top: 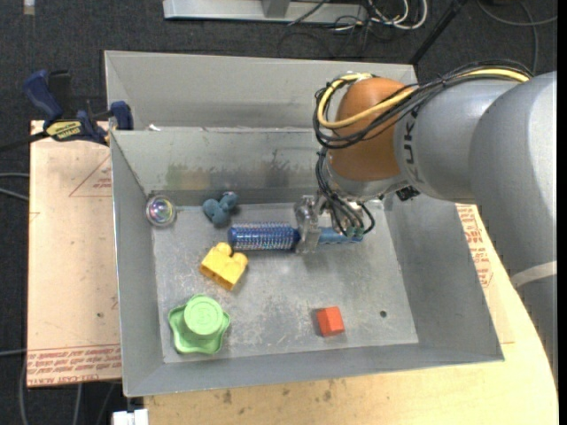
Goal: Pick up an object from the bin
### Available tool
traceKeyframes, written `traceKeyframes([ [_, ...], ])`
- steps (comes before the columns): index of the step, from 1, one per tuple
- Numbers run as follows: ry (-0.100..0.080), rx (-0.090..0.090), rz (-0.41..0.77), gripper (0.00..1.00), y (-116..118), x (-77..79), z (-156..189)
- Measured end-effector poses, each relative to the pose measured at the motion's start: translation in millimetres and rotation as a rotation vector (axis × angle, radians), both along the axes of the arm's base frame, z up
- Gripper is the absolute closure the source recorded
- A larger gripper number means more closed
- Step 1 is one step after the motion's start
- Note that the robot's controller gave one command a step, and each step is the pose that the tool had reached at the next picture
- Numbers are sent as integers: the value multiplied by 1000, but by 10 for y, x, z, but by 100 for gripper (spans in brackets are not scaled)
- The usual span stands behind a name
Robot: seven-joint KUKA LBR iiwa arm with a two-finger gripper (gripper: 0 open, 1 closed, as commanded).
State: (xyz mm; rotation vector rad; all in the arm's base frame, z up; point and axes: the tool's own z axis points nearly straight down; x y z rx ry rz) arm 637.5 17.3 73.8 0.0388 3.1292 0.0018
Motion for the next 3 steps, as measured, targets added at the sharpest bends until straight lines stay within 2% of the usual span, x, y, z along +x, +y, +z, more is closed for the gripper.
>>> traceKeyframes([
  [1,1,0,0,100,4,26,796],
  [2,7,0,-1,100,5,37,862],
  [3,5,0,-1,100,5,53,1194],
])
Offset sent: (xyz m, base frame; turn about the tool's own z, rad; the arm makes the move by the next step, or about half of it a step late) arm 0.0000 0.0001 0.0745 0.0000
